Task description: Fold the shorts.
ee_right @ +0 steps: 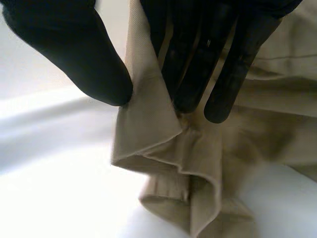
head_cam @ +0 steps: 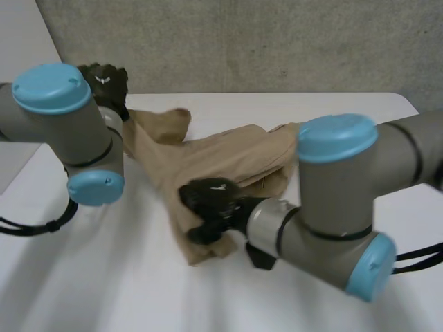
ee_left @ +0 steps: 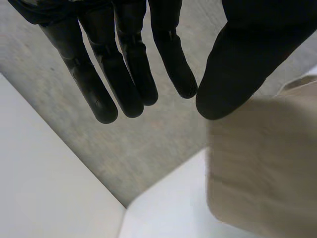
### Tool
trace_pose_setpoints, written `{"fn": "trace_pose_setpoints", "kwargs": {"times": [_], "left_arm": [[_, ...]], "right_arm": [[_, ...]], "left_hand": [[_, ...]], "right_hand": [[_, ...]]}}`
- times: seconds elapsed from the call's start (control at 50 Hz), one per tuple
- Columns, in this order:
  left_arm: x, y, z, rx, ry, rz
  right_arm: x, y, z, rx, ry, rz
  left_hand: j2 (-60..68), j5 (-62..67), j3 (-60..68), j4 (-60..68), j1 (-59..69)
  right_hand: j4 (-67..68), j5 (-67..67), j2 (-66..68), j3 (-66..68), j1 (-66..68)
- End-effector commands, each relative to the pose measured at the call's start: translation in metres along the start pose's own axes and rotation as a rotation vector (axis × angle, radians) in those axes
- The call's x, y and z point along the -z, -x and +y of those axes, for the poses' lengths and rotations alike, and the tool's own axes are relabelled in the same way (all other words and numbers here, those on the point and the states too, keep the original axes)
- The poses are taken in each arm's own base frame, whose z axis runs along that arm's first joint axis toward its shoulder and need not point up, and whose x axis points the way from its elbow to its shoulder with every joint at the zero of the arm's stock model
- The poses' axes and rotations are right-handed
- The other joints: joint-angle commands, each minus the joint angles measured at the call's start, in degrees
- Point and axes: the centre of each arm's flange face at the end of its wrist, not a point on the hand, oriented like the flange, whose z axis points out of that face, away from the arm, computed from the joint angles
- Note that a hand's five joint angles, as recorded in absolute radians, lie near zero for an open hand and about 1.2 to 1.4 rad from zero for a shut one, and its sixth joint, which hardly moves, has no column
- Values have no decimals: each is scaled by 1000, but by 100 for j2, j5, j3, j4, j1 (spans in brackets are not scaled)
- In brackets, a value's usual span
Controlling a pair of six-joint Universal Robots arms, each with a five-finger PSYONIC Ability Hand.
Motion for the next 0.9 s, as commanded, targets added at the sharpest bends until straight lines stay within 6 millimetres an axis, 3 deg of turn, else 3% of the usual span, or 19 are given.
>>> {"fn": "trace_pose_setpoints", "kwargs": {"times": [0.02, 0.12, 0.2, 0.3, 0.4, 0.56, 0.66, 0.82, 0.9], "left_arm": [[-5, 2, -5, 8, -12, -11], [11, 0, 6, -8, 38, 17], [29, 12, -8, -2, 31, 17], [57, 19, -17, -2, 38, 40], [102, 10, -22, 43, 93, 136], [154, 4, 8, 100, 363, 256], [170, 3, 24, 110, 453, 275], [177, 2, 47, 97, 497, 272], [178, 1, 54, 102, 491, 268]], "right_arm": [[-27, 40, 31, -109, 56, -124], [-10, 50, 44, -27, 214, -121], [9, 52, 45, 79, 299, -117], [37, 13, 24, 149, 328, -33], [68, -15, -6, 251, 280, 56], [97, -66, -35, 426, 239, 222], [95, -90, -49, 479, 164, 323], [64, -129, -57, 552, -21, 475], [52, -139, -57, 564, -89, 501]], "left_hand": [[-3907, -3913, -3902, -3904, -3833], [-4328, -4335, -4324, -4326, -4255], [-4463, -4470, -4458, -4460, -4389], [-4480, -4487, -4476, -4477, -4406], [-4480, -4487, -4476, -4477, -4406], [-4497, -4503, -4492, -4494, -4423], [-4547, -4554, -4543, -4545, -4474], [-4480, -4487, -4476, -4478, -4407], [-4463, -4470, -4459, -4461, -4390]], "right_hand": [[-5801, -5671, -5737, -5773, -4675], [-5801, -5671, -5737, -5773, -4675], [-5801, -5671, -5737, -5773, -4675], [-5801, -5671, -5737, -5773, -4675], [-5801, -5671, -5737, -5773, -4675], [-5801, -5671, -5737, -5773, -4675], [-5801, -5671, -5737, -5773, -4675], [-5801, -5671, -5737, -5773, -4675], [-5801, -5671, -5737, -5773, -4675]]}}
